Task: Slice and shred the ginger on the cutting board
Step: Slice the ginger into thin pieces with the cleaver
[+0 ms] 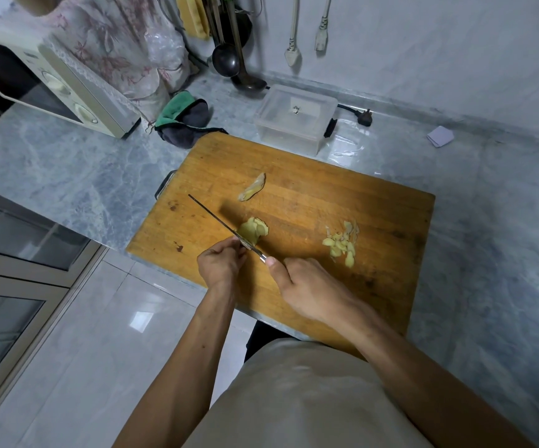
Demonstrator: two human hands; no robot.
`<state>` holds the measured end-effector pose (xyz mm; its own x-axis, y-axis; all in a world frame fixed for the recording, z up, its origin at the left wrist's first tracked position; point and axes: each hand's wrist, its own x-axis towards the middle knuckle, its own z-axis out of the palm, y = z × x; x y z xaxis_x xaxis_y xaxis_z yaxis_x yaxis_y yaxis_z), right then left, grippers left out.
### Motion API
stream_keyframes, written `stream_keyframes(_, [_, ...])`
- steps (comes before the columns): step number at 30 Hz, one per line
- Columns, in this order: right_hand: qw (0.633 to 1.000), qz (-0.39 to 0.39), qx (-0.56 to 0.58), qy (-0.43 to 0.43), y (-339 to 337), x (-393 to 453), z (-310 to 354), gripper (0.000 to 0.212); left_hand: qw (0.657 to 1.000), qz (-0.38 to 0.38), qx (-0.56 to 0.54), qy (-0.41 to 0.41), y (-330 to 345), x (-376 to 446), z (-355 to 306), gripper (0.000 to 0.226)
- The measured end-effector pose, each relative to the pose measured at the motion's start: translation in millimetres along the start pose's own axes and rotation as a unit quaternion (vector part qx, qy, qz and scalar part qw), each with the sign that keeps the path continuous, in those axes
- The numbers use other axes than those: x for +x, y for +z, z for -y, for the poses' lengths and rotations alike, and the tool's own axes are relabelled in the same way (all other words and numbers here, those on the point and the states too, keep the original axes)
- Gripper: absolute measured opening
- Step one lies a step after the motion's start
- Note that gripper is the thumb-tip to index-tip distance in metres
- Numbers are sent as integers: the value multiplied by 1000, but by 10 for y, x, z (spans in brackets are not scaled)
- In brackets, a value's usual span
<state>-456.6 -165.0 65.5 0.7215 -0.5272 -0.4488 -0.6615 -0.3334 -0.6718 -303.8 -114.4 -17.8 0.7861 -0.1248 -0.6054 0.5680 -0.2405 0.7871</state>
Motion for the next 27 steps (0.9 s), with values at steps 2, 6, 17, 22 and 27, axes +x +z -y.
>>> stream_keyframes(2, [1000,1,-3,0,-1,-1,1,58,1000,6,19,11,-5,25,-2,30])
stream_keyframes(6, [1000,5,-6,3,11,10,24,58,999,10,40,31,-14,12,-12,25])
stream_keyframes(17, [999,19,-29,17,8,56,57,61,995,13,67,79,-9,-50,-8,23])
stream_keyframes(22, [1000,18,-22,14,48,105,22,59,994,10,67,86,6,-86,-5,24])
stream_keyframes(27, [999,25,-18,19,71,143,18,59,993,6,65,100,7,-100,-16,25])
